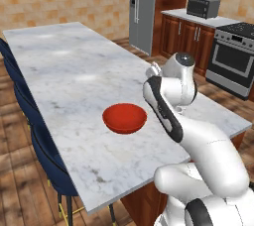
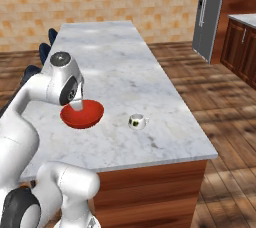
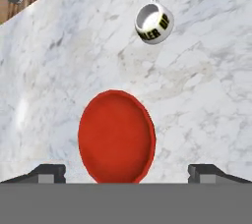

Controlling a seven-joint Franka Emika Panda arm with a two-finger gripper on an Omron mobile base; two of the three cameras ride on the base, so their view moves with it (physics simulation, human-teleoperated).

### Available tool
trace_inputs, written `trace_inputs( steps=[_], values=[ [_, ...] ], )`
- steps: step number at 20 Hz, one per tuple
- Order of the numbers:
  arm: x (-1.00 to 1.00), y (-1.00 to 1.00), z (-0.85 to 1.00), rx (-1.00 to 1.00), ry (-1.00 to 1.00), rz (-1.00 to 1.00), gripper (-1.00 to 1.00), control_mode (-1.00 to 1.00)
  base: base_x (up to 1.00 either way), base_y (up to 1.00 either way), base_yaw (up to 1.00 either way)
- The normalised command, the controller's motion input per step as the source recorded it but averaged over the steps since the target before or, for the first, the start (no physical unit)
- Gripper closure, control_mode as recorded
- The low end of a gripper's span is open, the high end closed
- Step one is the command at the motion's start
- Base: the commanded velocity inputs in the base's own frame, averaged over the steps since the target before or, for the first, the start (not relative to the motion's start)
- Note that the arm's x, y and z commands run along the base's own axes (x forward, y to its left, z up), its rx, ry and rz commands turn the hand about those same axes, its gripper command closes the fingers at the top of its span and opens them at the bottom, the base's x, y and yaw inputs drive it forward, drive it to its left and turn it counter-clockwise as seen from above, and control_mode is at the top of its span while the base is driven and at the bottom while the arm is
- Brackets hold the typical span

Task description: Clear the mugs and bowl far away from the sink.

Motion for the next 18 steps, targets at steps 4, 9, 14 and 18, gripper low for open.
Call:
trace_inputs(
  steps=[4, 9, 14, 18],
  values=[
    [-0.93, 0.01, 0.16, -0.02, -0.39, 0.01, -1.0, -1.0, 0.0, 0.0, 0.0],
    [-0.66, 0.0, 0.39, 0.0, -0.11, 0.01, -1.0, -1.0, 0.0, 0.0, 0.0],
    [-0.64, 0.0, 0.63, 0.0, 0.01, -0.03, -1.0, -1.0, 0.0, 0.0, 0.0],
    [-0.63, -0.01, 0.56, 0.0, 0.04, -0.06, -1.0, -1.0, 0.0, 0.0, 0.0]
  ],
)
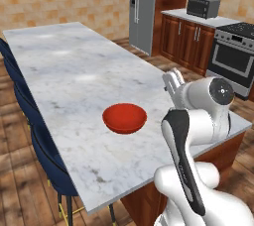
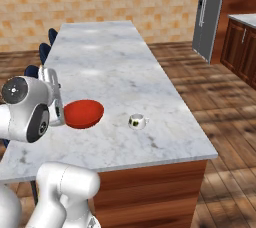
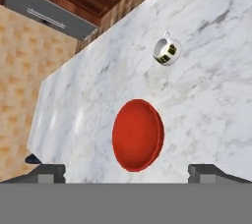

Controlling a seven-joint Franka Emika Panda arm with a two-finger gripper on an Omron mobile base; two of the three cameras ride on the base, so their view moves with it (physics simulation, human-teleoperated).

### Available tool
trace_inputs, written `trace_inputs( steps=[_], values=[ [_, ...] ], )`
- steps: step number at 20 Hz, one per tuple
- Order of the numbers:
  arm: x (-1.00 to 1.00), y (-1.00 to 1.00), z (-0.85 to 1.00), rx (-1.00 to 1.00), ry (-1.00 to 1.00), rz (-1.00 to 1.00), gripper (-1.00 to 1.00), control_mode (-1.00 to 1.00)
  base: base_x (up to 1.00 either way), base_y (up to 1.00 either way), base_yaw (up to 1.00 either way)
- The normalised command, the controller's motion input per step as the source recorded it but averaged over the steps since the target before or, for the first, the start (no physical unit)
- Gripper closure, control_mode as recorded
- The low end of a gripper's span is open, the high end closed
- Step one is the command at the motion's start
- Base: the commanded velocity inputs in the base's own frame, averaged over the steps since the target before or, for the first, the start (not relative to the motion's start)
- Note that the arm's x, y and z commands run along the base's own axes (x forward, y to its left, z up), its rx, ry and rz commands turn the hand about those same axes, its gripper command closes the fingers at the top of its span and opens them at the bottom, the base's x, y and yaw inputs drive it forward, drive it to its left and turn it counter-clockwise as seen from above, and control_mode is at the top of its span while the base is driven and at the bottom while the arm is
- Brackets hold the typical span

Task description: Clear the mugs and bowl far away from the sink.

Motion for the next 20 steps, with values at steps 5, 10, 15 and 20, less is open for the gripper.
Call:
trace_inputs(
  steps=[5, 10, 15, 20],
  values=[
    [-0.58, -0.11, 0.33, 0.0, 0.0, -0.06, -1.0, -1.0, 0.0, 0.0, 0.0],
    [-0.27, -0.17, 0.17, 0.01, 0.0, -0.04, -1.0, 1.0, -0.31, -0.54, -0.03],
    [0.0, 0.0, 0.0, 0.0, 0.0, 0.0, -1.0, 1.0, 0.0, -0.56, -0.77],
    [0.0, 0.0, 0.0, 0.0, 0.0, 0.0, -1.0, 1.0, 0.0, 0.0, -1.0]
  ],
)
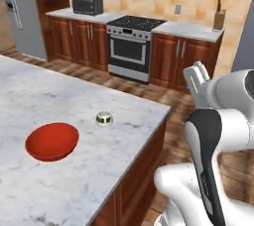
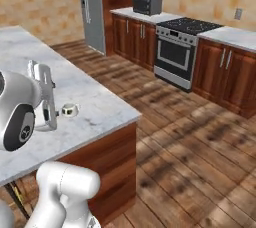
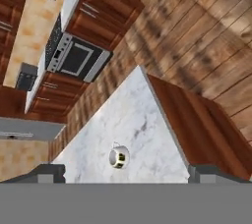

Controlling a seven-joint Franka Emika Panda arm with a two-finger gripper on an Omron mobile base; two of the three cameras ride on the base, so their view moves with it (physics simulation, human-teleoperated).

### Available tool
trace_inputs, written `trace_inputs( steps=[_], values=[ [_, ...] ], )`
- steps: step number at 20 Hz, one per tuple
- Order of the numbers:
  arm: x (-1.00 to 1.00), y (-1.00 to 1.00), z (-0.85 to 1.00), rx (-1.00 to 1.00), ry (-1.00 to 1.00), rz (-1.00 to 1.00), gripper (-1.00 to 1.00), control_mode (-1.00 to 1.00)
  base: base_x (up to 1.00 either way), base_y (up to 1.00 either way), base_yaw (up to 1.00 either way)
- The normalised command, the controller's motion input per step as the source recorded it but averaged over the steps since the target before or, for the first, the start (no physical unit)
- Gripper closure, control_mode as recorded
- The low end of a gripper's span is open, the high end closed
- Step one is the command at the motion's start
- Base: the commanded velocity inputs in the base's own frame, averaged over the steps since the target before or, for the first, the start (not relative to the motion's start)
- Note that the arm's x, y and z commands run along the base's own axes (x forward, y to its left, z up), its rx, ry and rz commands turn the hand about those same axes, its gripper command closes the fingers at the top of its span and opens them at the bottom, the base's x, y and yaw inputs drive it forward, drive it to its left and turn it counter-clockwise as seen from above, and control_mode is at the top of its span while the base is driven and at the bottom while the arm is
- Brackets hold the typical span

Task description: Clear the mugs and bowl far away from the sink.

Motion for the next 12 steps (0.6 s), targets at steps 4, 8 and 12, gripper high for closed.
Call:
trace_inputs(
  steps=[4, 8, 12],
  values=[
    [0.0, 0.0, 0.0, 0.0, 0.0, 0.0, -1.0, 1.0, 0.0, 0.0, -1.0],
    [0.0, 0.0, 0.0, 0.0, 0.0, 0.0, -1.0, 1.0, 0.0, 0.0, -1.0],
    [0.0, 0.0, 0.0, 0.0, 0.0, 0.0, -1.0, 1.0, 0.0, 0.0, -1.0]
  ],
)
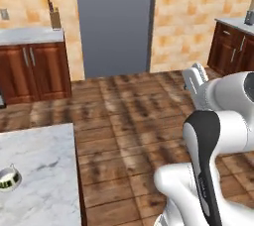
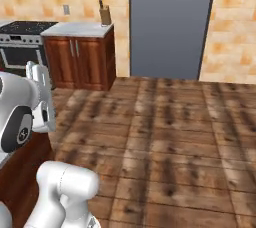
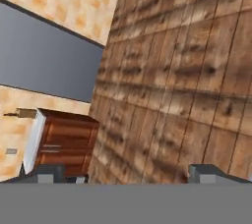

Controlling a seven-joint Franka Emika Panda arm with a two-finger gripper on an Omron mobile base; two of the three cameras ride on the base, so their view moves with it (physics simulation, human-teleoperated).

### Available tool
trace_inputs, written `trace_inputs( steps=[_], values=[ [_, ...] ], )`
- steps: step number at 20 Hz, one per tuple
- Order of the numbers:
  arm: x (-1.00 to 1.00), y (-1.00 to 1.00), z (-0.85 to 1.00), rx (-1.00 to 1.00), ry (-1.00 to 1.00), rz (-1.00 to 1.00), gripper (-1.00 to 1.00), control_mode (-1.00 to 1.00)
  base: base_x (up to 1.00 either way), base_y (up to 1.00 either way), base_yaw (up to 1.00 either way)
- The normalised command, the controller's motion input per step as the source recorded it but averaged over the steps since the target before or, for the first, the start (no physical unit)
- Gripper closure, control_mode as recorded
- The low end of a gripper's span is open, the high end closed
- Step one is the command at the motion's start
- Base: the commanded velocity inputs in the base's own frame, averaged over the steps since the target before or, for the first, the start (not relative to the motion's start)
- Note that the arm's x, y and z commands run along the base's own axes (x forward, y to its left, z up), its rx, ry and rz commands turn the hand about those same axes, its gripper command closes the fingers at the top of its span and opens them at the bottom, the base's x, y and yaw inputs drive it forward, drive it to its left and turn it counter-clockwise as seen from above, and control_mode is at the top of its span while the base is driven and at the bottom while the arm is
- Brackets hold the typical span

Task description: Clear the mugs and bowl far away from the sink.

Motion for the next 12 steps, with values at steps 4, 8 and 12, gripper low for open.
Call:
trace_inputs(
  steps=[4, 8, 12],
  values=[
    [0.0, 0.0, 0.0, 0.0, 0.0, 0.0, -1.0, 1.0, 0.52, -0.45, -0.68],
    [0.0, 0.0, 0.0, 0.0, 0.0, 0.0, -1.0, 1.0, 1.0, -0.46, -0.24],
    [0.0, 0.0, 0.0, 0.0, 0.0, 0.0, -1.0, 1.0, 1.0, -0.57, -0.16]
  ],
)
